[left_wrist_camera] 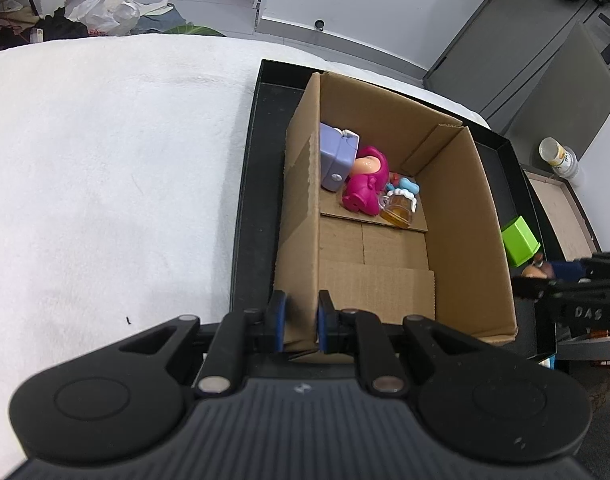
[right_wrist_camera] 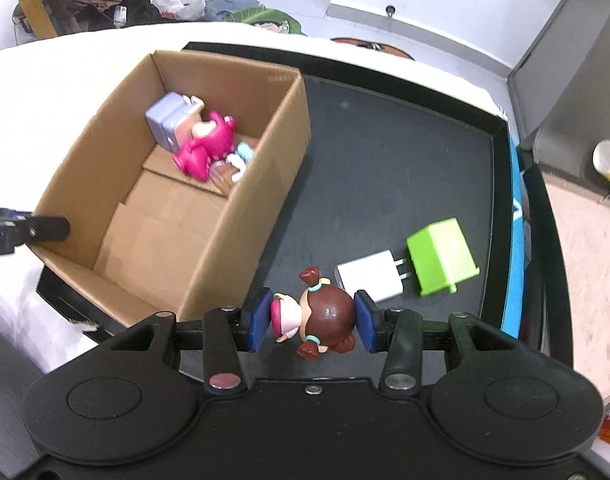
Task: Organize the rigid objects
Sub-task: 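Lift the doll with the right gripper and carry it into the box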
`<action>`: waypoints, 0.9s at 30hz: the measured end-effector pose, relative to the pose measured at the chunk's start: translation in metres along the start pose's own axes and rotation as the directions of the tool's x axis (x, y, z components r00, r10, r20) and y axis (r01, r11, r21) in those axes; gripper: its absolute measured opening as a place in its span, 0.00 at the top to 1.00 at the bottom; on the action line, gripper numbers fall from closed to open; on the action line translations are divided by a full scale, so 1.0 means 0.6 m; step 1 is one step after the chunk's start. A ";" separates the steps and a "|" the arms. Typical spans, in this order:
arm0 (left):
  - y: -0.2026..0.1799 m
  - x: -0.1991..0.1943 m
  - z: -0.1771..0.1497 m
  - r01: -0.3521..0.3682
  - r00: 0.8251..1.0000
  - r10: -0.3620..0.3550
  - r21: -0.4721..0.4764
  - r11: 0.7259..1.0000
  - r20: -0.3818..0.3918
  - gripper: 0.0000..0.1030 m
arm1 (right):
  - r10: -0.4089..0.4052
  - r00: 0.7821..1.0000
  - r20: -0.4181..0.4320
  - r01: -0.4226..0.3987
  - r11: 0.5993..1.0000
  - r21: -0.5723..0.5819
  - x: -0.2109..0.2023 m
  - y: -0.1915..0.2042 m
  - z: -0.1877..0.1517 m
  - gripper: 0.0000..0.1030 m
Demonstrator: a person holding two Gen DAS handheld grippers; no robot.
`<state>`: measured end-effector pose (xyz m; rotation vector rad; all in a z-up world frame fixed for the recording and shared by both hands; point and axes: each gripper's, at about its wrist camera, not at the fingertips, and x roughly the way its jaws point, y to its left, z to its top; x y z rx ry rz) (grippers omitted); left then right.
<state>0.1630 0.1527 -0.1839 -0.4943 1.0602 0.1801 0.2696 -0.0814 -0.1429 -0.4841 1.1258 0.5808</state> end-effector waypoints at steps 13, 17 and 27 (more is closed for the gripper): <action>-0.002 -0.002 -0.002 0.001 1.000 -0.001 0.008 1.000 0.001 0.86 | -0.011 0.997 0.082 0.014 1.000 -0.028 -0.047 0.027 0.052 0.58; 0.000 -0.002 -0.002 0.008 1.000 -0.008 0.007 1.000 0.002 0.86 | -0.007 0.995 0.098 0.011 0.999 -0.039 -0.056 0.040 0.066 0.58; 0.002 -0.001 -0.002 0.011 1.000 -0.011 0.002 1.000 0.003 0.86 | 0.004 0.993 0.121 0.006 0.997 -0.080 -0.064 0.078 0.087 0.58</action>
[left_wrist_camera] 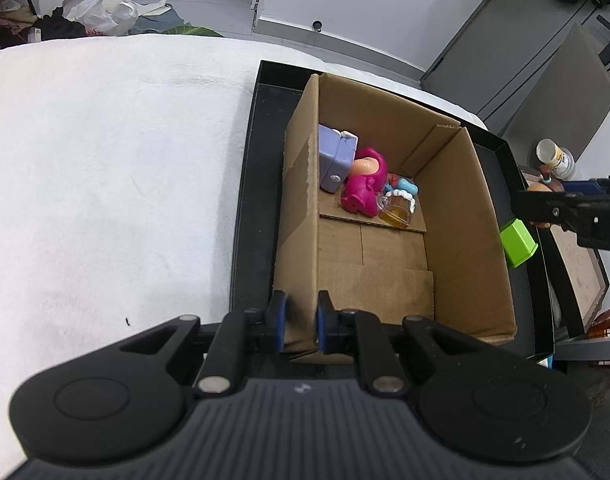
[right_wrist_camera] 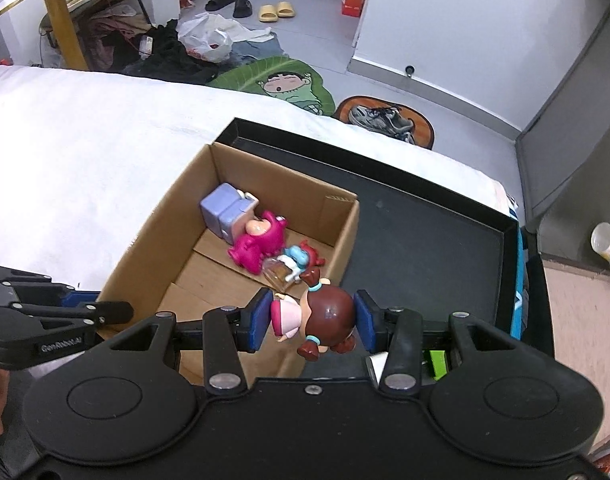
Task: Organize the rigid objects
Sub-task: 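Lift the doll with the right gripper and carry it into the box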
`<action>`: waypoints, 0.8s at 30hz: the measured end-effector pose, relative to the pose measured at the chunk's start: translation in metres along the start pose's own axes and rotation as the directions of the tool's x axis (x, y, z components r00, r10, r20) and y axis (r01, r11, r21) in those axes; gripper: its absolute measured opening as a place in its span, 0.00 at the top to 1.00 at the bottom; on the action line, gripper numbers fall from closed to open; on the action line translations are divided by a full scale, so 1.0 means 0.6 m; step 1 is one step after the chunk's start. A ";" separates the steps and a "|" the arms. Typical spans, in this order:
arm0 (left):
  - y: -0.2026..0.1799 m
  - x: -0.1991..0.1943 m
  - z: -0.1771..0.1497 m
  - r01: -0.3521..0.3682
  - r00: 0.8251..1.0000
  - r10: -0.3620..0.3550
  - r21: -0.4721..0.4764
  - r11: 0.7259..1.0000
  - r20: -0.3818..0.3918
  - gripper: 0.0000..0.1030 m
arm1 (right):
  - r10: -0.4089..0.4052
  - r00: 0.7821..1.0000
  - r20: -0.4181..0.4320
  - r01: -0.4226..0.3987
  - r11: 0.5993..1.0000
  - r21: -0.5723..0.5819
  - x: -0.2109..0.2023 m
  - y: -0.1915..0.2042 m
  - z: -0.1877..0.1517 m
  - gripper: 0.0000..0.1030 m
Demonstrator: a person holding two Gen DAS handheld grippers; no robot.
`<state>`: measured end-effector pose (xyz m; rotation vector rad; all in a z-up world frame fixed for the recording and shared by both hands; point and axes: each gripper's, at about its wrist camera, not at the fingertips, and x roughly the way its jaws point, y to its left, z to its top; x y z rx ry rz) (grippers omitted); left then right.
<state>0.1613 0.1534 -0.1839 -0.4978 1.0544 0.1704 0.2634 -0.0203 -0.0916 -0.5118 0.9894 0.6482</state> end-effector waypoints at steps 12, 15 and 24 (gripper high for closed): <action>0.000 0.000 0.001 0.002 1.000 -0.002 0.001 1.000 0.000 0.86 | 0.057 0.998 0.001 -0.056 0.998 -0.036 0.018 0.053 0.026 0.57; 0.001 -0.001 0.000 0.005 1.000 -0.005 -0.003 1.000 -0.001 0.86 | 0.064 0.998 -0.010 -0.064 0.997 -0.039 0.030 0.065 0.027 0.57; 0.003 -0.001 0.000 0.010 1.000 -0.010 -0.011 1.000 0.000 0.86 | 0.076 0.997 -0.032 -0.076 0.997 -0.011 0.056 0.079 0.020 0.57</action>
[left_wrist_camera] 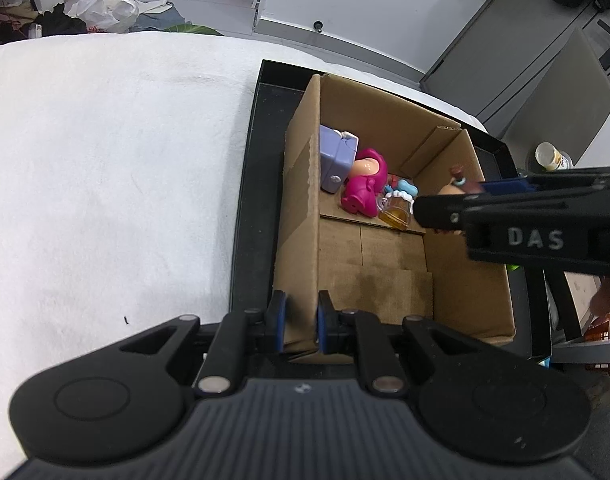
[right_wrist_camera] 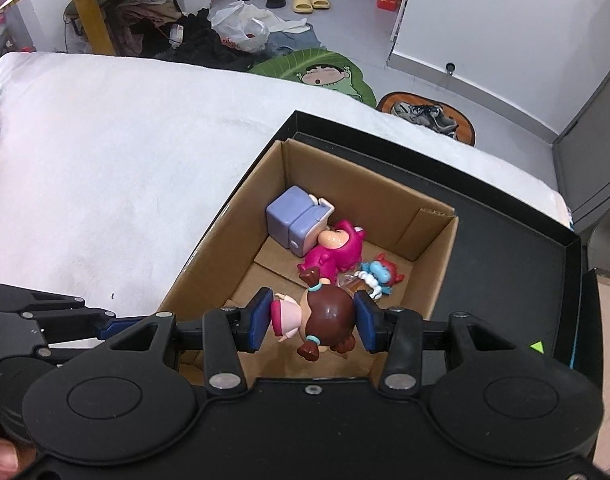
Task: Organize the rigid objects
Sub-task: 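Lift the doll with the right gripper and carry it into the box, then open the right gripper to drop the doll inside the box, then move the right gripper back over the tray to the white charger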
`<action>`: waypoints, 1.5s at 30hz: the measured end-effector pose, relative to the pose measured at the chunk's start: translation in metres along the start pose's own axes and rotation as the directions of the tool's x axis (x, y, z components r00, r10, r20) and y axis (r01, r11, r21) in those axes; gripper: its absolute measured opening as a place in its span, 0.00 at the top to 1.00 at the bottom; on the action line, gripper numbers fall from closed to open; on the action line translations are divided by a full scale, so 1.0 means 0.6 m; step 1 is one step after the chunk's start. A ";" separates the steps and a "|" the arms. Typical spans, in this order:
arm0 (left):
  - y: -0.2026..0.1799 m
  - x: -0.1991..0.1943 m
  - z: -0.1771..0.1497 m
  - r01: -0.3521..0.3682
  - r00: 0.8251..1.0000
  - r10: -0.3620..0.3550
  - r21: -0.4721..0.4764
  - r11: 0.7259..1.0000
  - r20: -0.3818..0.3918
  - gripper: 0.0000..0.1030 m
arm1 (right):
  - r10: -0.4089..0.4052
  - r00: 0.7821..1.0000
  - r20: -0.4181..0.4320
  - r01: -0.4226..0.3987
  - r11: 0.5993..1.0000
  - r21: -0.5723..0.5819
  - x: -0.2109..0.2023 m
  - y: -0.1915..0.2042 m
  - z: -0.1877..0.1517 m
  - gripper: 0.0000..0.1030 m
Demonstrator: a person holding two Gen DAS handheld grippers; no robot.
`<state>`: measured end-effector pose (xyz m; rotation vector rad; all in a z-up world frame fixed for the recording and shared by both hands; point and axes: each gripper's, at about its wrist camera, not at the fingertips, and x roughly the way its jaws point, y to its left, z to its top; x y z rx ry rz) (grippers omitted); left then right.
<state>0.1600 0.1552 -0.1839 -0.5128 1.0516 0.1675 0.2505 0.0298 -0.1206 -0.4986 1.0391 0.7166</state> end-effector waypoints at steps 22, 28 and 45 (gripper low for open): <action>0.001 0.000 -0.001 -0.001 1.000 0.001 -0.008 1.000 0.000 0.86 | 0.021 1.000 -0.022 -0.019 0.995 0.094 0.067 0.011 -0.023 0.57; 0.002 0.000 -0.002 -0.001 1.000 0.001 -0.007 1.000 -0.001 0.86 | 0.027 1.000 0.005 -0.027 0.994 0.106 0.061 0.012 -0.019 0.57; 0.002 -0.001 -0.001 -0.004 1.000 0.004 -0.006 1.000 -0.004 0.86 | 0.020 0.997 0.078 -0.028 0.994 0.106 -0.035 -0.042 -0.026 0.52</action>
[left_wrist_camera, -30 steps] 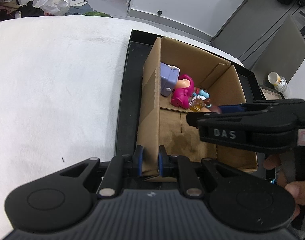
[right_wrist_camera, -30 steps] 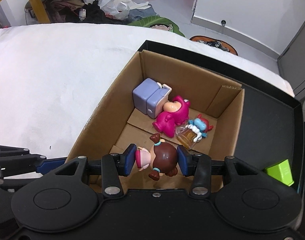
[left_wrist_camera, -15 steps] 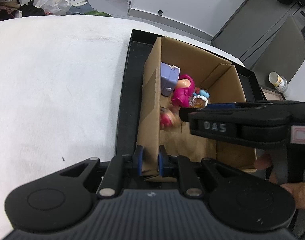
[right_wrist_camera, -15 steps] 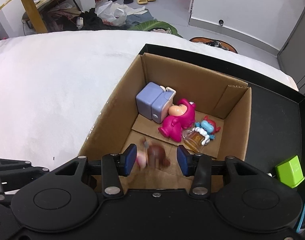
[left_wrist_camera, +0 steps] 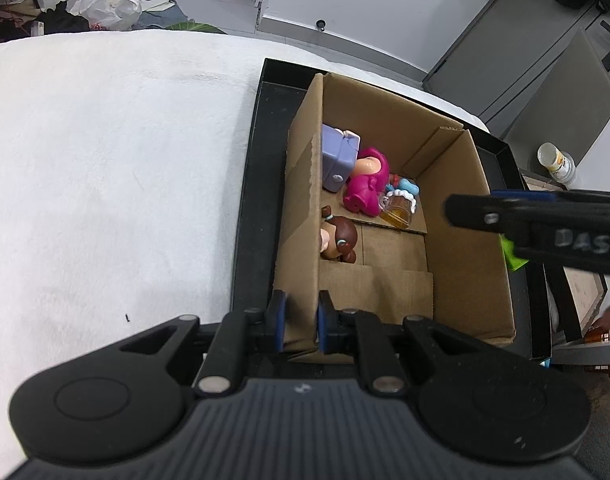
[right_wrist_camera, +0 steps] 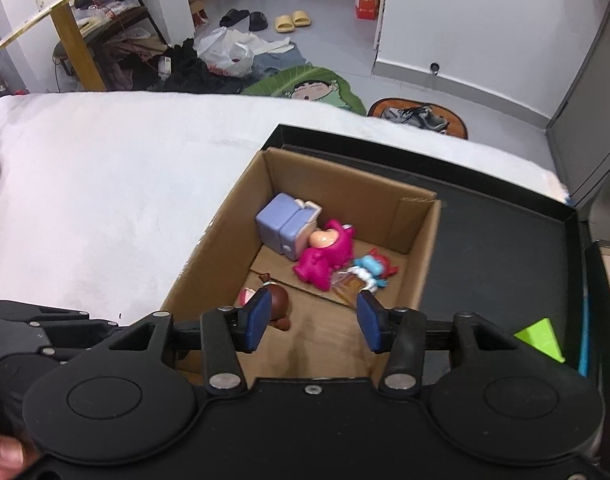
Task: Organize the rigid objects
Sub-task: 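Move the right gripper back over the tray to the white charger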
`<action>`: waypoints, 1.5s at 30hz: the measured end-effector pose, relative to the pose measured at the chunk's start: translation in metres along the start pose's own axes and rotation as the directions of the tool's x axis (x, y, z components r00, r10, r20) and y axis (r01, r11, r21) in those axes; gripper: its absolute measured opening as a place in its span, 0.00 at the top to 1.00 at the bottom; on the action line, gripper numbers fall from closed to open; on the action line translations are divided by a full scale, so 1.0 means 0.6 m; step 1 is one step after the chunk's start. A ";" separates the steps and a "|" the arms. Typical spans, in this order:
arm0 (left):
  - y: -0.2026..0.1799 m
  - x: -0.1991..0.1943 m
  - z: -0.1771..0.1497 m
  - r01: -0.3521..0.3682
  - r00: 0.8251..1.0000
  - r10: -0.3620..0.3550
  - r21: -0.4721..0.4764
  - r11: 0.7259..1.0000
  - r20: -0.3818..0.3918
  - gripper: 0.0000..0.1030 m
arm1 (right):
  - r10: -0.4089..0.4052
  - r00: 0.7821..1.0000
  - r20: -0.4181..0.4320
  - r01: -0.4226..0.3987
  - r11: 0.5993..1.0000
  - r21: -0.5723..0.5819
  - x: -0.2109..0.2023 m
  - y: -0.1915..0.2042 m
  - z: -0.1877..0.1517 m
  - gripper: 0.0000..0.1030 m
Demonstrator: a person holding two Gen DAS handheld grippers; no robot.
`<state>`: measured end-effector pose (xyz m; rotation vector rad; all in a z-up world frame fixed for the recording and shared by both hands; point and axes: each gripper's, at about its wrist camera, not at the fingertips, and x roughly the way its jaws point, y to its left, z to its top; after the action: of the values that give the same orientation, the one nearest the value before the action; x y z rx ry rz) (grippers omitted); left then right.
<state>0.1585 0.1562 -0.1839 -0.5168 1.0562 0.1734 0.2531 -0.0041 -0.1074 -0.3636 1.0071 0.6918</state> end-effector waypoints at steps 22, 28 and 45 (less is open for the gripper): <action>-0.007 0.000 0.000 -0.021 1.000 0.021 0.011 1.000 -0.001 0.86 | -0.073 0.997 0.026 0.071 0.993 0.095 -0.039 -0.116 -0.037 0.33; -0.007 0.000 0.000 -0.025 1.000 0.025 0.013 1.000 0.000 0.86 | -0.096 0.995 0.006 0.095 0.988 0.120 -0.032 -0.153 -0.055 0.33; -0.005 -0.001 0.000 -0.026 1.000 0.026 0.015 1.000 0.000 0.86 | -0.130 0.988 -0.086 0.148 0.957 0.248 0.036 -0.210 -0.104 0.28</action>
<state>0.1590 0.1538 -0.1825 -0.4899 1.0636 0.1880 0.3058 -0.1252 -0.1611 -0.2320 1.1105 0.4188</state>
